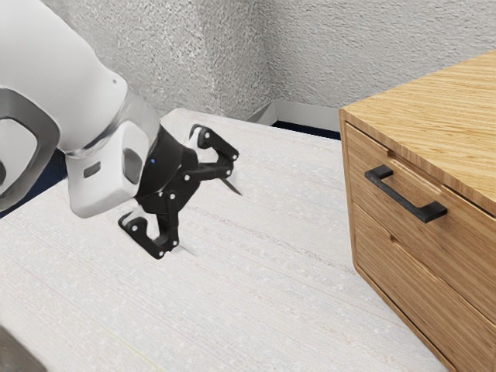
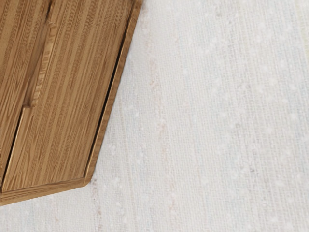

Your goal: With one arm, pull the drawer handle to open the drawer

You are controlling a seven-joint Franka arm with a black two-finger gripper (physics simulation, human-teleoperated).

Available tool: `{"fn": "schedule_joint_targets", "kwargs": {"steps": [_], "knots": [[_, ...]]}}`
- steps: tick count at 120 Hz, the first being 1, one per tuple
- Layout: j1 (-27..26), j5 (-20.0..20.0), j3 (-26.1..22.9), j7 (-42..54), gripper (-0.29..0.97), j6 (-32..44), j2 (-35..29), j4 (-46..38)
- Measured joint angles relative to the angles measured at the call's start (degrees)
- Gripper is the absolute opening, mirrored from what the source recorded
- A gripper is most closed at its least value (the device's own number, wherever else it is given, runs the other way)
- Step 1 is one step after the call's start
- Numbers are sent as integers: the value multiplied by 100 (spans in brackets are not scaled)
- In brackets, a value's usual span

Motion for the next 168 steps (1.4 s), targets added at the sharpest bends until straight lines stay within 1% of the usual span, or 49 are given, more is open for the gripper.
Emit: {"fn": "schedule_joint_targets", "kwargs": {"steps": [12,28,49,55,73,90,104,117,138,168], "knots": [[-50,-186,-118,493,68,332,115,15],[-76,-324,-159,1031,68,802,655,313],[-99,-529,-175,1581,67,1156,1123,714],[-102,-576,-175,1711,64,1214,1188,732],[-151,-775,-266,2029,49,1387,1308,749],[-174,-873,-478,2213,41,1483,1452,926],[-139,-906,-509,2301,38,1523,1666,1154],[-116,-916,-510,2364,37,1544,1879,1351],[-100,-921,-501,2428,35,1563,2147,1395],[-98,-949,-488,2480,34,1596,2206,1531]]}}
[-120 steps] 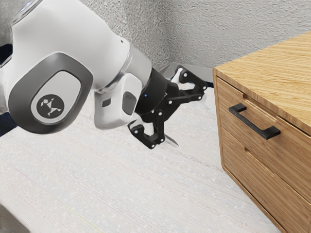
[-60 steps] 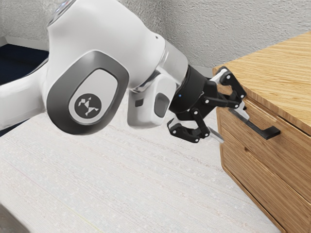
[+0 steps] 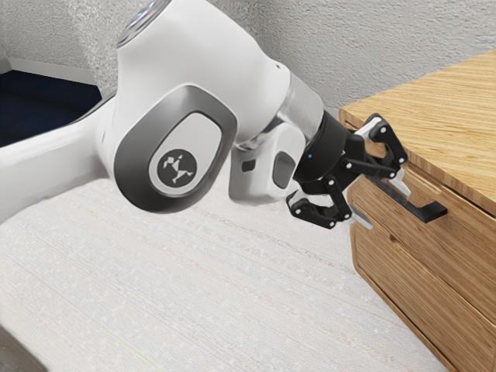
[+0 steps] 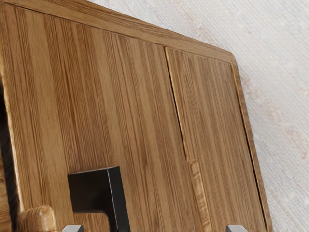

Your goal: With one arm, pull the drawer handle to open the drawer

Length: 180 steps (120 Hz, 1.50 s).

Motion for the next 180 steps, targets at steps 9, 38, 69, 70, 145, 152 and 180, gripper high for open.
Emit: {"fn": "schedule_joint_targets", "kwargs": {"steps": [9,38,69,70,145,152,180], "knots": [[8,-7,4,12,34,65,34,15],[10,-22,39,39,33,214,292,23],[191,-67,51,57,26,280,432,94],[192,-70,55,57,25,282,431,92],[161,-135,206,-91,-8,217,-960,-1219],[161,-130,244,-107,-10,187,-1097,-1333],[174,-131,258,-148,-11,147,-1346,-1640]]}}
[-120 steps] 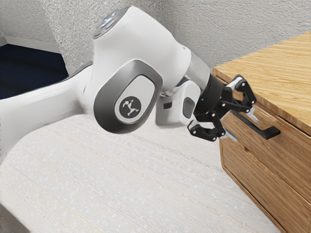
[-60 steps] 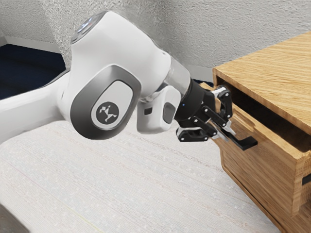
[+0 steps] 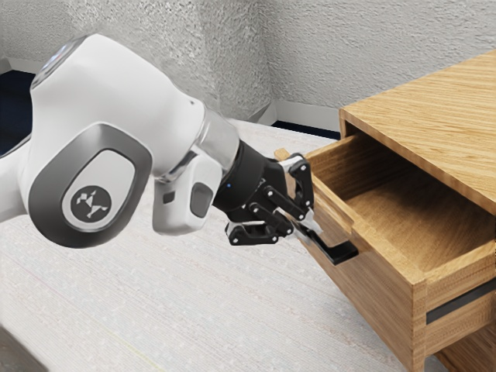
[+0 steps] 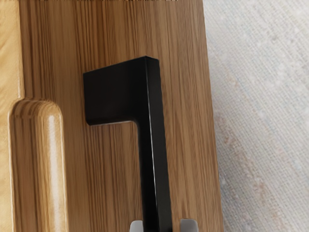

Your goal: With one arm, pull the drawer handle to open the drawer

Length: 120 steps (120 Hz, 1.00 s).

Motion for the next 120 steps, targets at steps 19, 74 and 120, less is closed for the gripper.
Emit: {"fn": "schedule_joint_targets", "kwargs": {"steps": [19,74,120], "knots": [[2,0,0,-26,-11,-35,-153,-145],[-9,25,-8,-200,-6,-302,-807,-705],[-4,64,9,-364,-7,-504,-1586,-1271]]}}
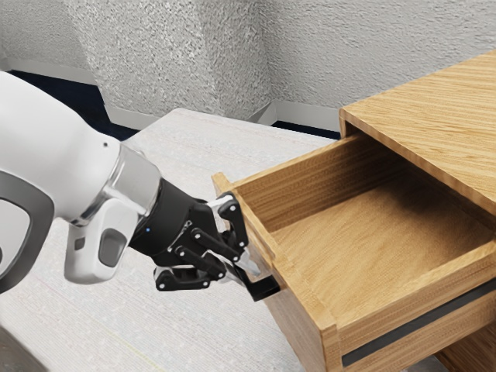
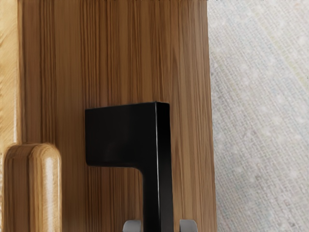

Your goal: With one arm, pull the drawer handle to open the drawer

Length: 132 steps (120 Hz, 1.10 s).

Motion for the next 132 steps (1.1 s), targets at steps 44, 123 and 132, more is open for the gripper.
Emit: {"fn": "schedule_joint_targets", "kwargs": {"steps": [44,123,132], "knots": [[-4,25,50,-124,-5,-157,-248,-177],[897,1645,243,-2207,45,-3432,1800,4513],[962,1606,359,-3150,52,-3849,2149,4751]]}}
